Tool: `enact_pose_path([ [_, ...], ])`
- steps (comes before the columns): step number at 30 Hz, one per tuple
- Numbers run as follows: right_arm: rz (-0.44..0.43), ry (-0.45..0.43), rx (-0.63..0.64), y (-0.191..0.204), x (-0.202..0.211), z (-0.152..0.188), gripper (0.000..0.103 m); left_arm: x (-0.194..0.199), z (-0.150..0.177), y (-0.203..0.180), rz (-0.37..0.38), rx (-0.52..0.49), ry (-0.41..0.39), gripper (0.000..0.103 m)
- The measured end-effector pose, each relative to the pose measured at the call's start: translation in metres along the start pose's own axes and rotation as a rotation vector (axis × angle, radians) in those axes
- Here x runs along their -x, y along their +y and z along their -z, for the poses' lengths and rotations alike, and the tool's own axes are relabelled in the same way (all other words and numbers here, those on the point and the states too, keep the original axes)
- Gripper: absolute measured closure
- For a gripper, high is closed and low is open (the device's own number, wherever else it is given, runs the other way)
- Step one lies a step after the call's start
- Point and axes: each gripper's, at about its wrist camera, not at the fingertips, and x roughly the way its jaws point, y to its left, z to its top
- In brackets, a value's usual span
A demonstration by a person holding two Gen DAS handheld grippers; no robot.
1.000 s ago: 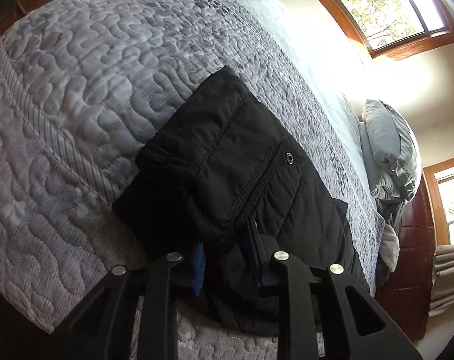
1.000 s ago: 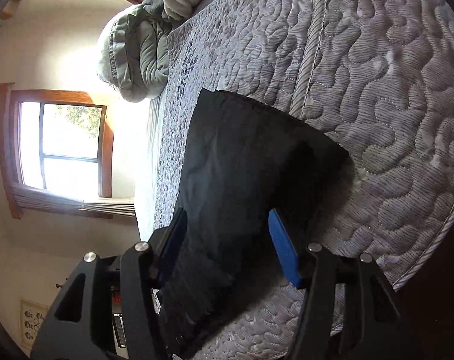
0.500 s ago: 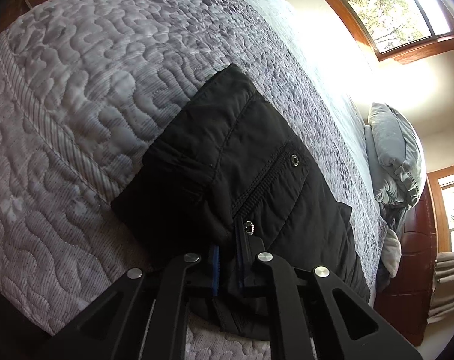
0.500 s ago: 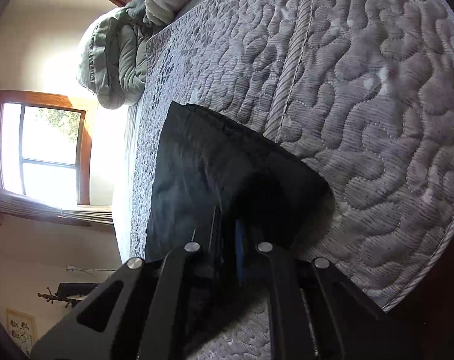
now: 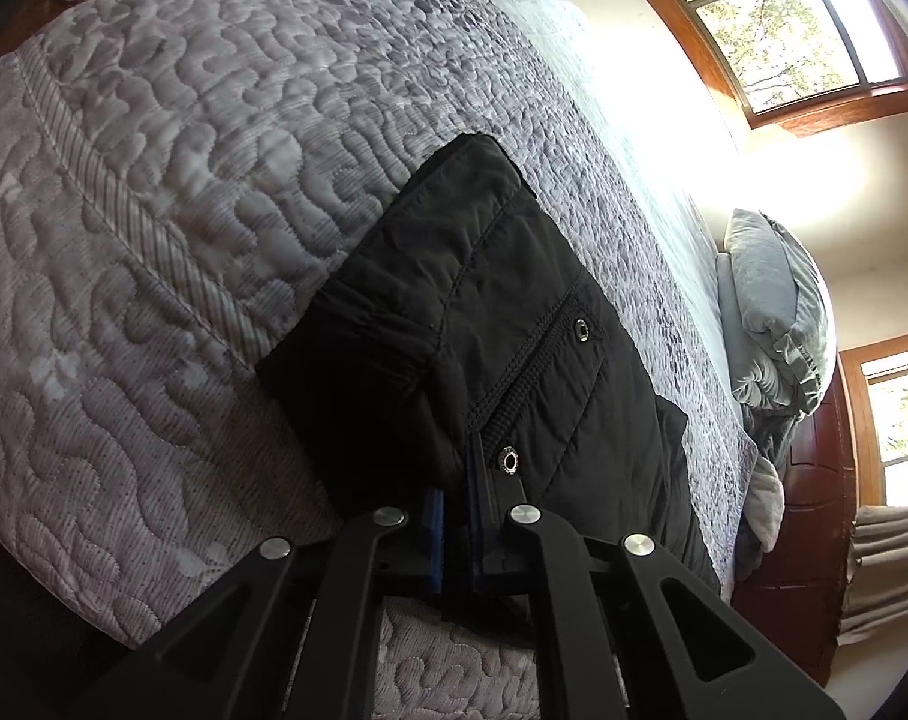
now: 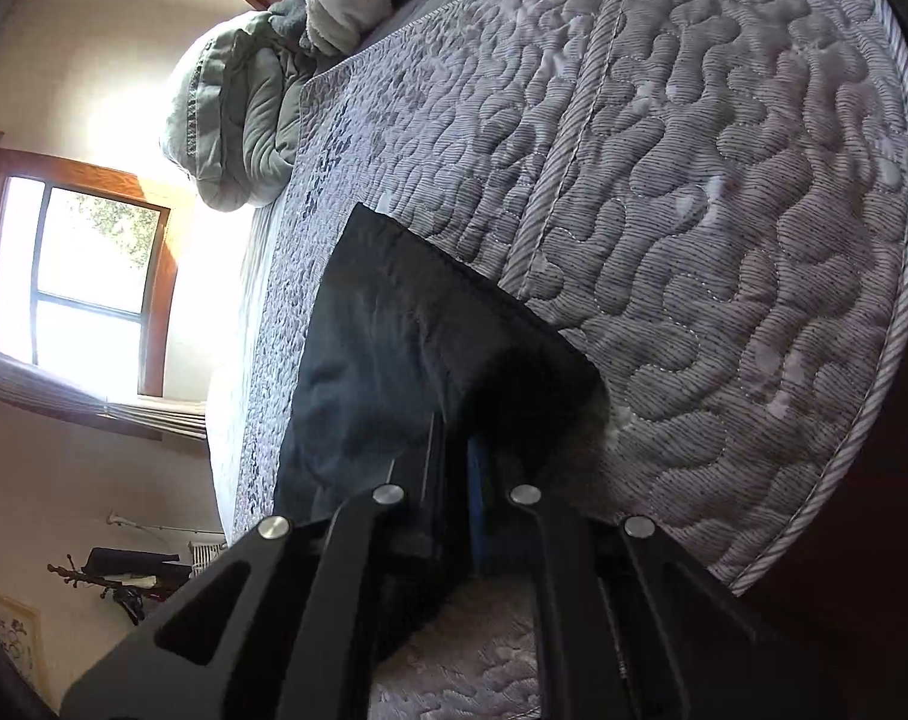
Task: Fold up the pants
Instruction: 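Lift the pant leg with right gripper while left gripper opens at the waist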
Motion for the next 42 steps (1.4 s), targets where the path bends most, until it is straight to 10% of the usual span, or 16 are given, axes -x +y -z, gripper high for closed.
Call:
enact_pose_path([
  [7, -0.030, 0.021, -0.045, -0.012, -0.002, -0.001, 0.081, -0.009, 0.006, 0.005, -0.043, -0.032, 0.052, 0.087],
  [9, -0.065, -0.053, -0.056, -0.014, 0.022, -0.003, 0.054, -0.006, 0.010, -0.005, -0.044, -0.117, 0.050, 0.054],
  [12, -0.100, -0.070, -0.070, -0.020, 0.040, -0.003, 0.049, 0.005, 0.021, -0.024, -0.056, -0.232, -0.010, 0.010],
  [39, -0.248, -0.060, -0.043, -0.036, -0.015, 0.006, 0.040, -0.022, 0.027, -0.013, -0.170, -0.176, 0.017, 0.007],
  [42, -0.237, -0.043, -0.046, -0.035, -0.021, 0.005, 0.076, -0.023, 0.028, -0.014, -0.176, -0.181, 0.013, 0.006],
])
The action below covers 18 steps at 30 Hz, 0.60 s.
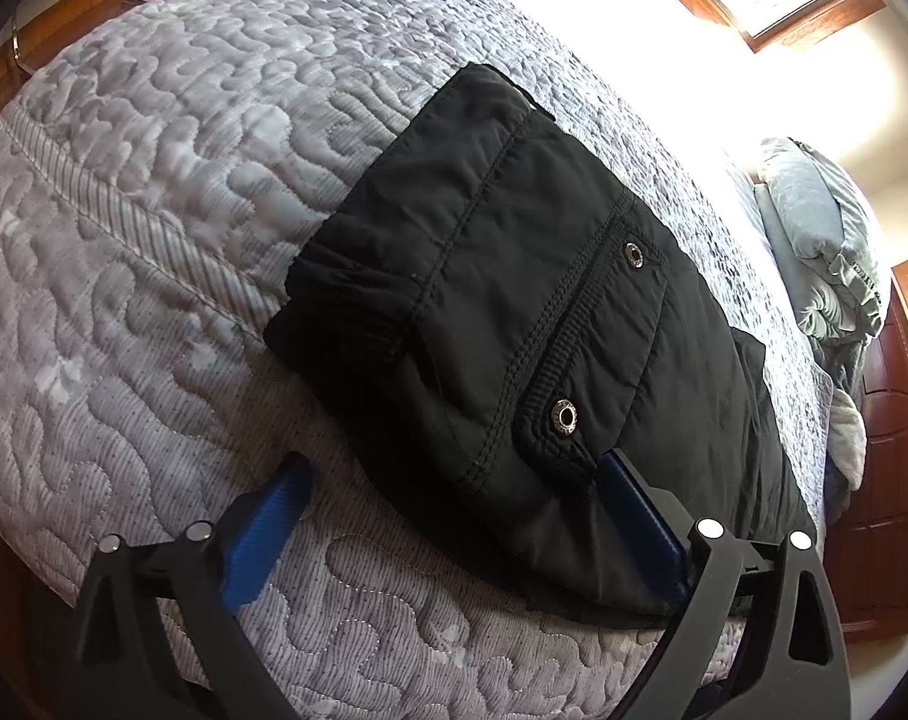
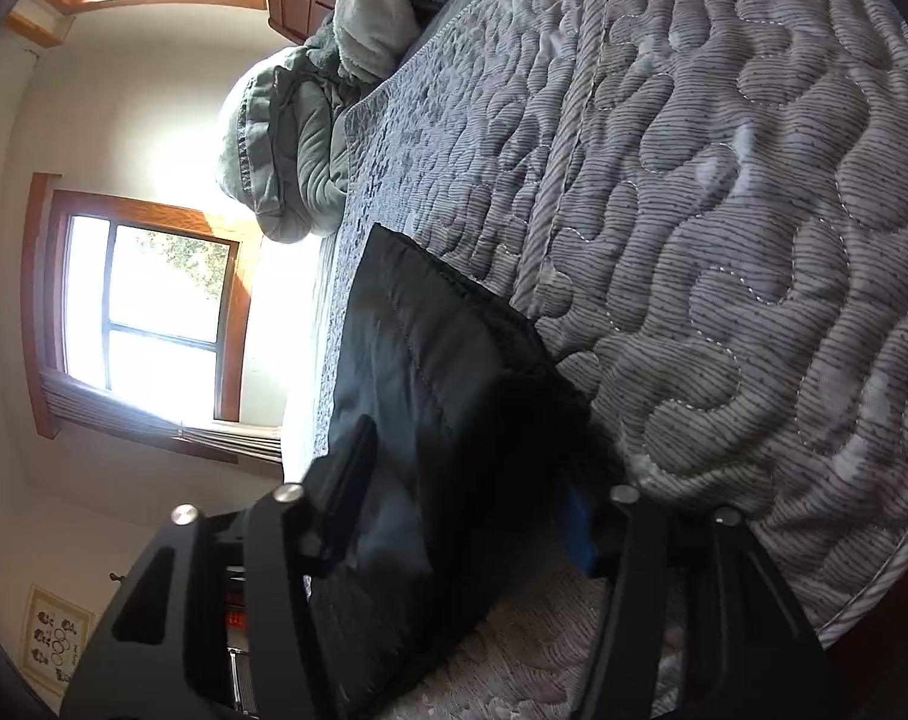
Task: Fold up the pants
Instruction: 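Lift the pant leg with right gripper while left gripper opens at the waist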
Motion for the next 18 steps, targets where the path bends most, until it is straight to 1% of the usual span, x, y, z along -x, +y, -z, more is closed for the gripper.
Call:
enact_pose_path([
  [2, 0.005, -0.008, 0.021, 0.005, 0.003, 0.001, 0.084, 0.000, 0.000, -0.001, 0.005, 0.000, 0.000, 0.006],
  [5, 0.011, -0.018, 0.061, 0.026, 0.010, 0.001, 0.087, -0.002, -0.003, -0.006, 0.016, -0.005, 0.002, 0.006],
  [12, 0.040, -0.024, 0.217, 0.103, 0.021, 0.004, 0.088, -0.006, -0.011, -0.007, 0.032, -0.008, 0.017, 0.006],
  [18, 0.093, -0.023, 0.358, 0.164, 0.025, 0.014, 0.089, -0.007, -0.013, -0.011, 0.058, -0.015, 0.031, 0.006],
])
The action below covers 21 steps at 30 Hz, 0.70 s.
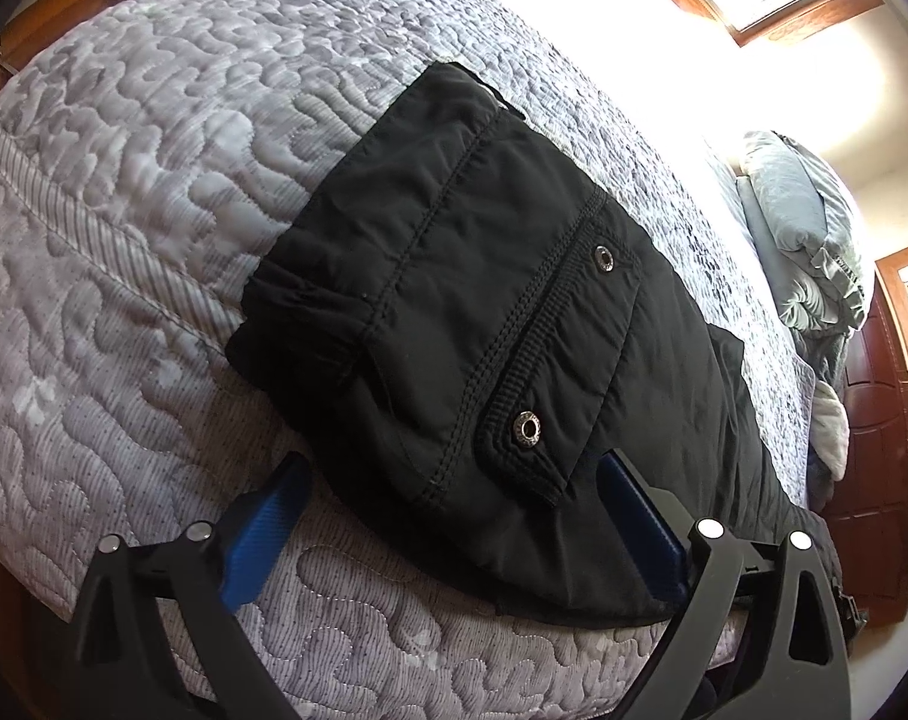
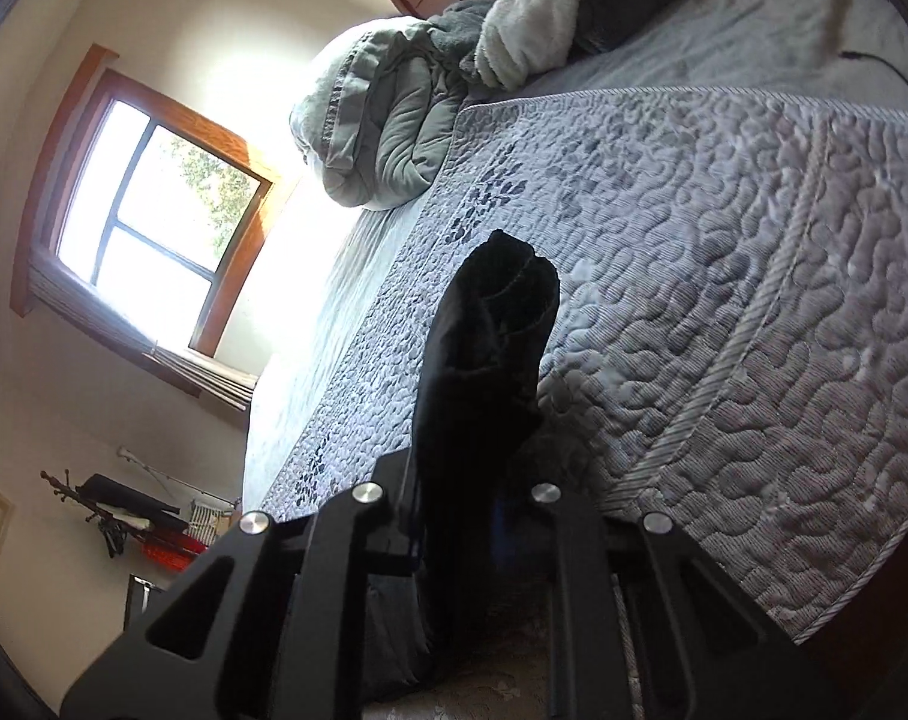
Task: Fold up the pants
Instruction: 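Lift the pant leg with right gripper while left gripper opens at the waist, then carry the held leg with right gripper over and lay it onto the other leg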
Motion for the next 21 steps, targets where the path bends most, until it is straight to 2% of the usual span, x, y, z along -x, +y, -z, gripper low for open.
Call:
enact_pose_path([
  [9, 0.036, 0.003, 0.254, 0.110, 0.008, 0.001, 0.089, 0.005, 0.002, 0.004, 0.047, 0.000, -0.001, 0.006],
  [16, 0.050, 0.023, 0.458, 0.195, 0.001, 0.024, 0.090, 0.009, 0.007, 0.010, 0.088, 0.012, -0.008, 0.006],
  [21, 0.072, 0.041, 0.588, 0.239, -0.008, 0.050, 0.090, 0.013, 0.010, 0.018, 0.112, 0.025, -0.012, 0.006],
])
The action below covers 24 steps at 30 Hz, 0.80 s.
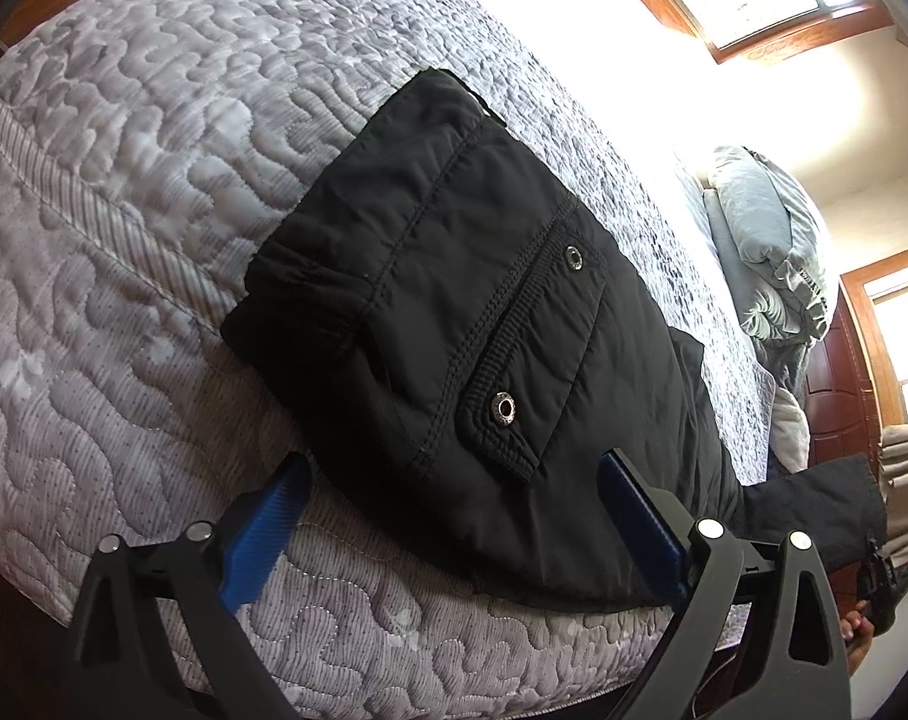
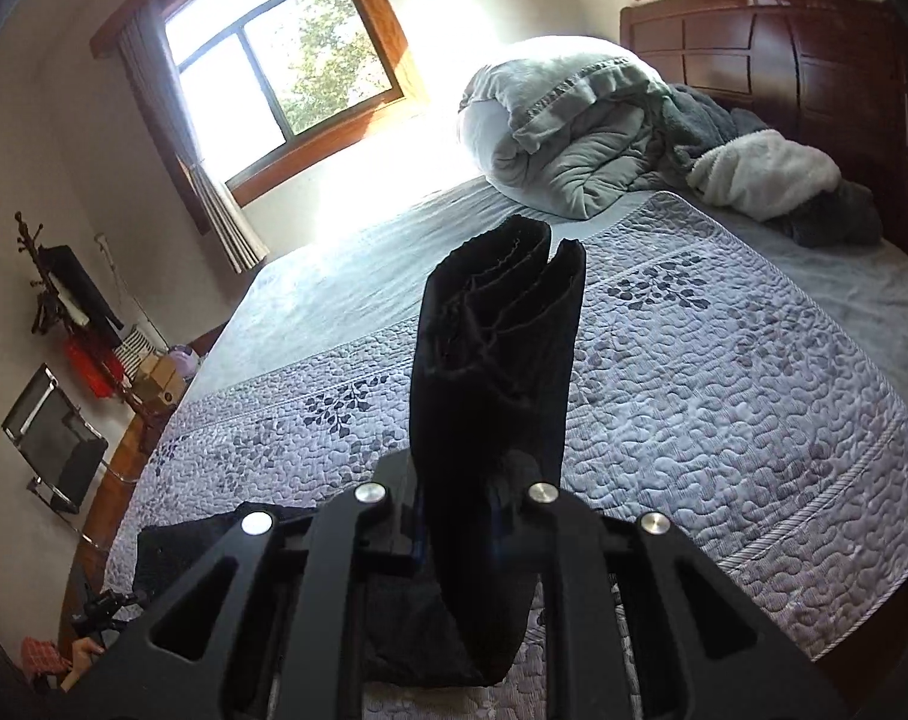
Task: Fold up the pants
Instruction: 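Carry the held leg with right gripper over and lay it onto the other leg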
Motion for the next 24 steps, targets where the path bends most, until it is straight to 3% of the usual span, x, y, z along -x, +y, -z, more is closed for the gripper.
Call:
enact_pose_path([
  [11, 0.063, 0.063, 0.266, 0.092, -0.030, 0.022, 0.090, 0.018, -0.001, 0.019, 0.034, 0.000, -0.016, 0.006],
  [24, 0.101, 0.153, 0.513, 0.181, -0.073, 0.082, 0.090, 0.024, 0.005, 0.036, 0.069, 0.017, -0.014, 0.006],
])
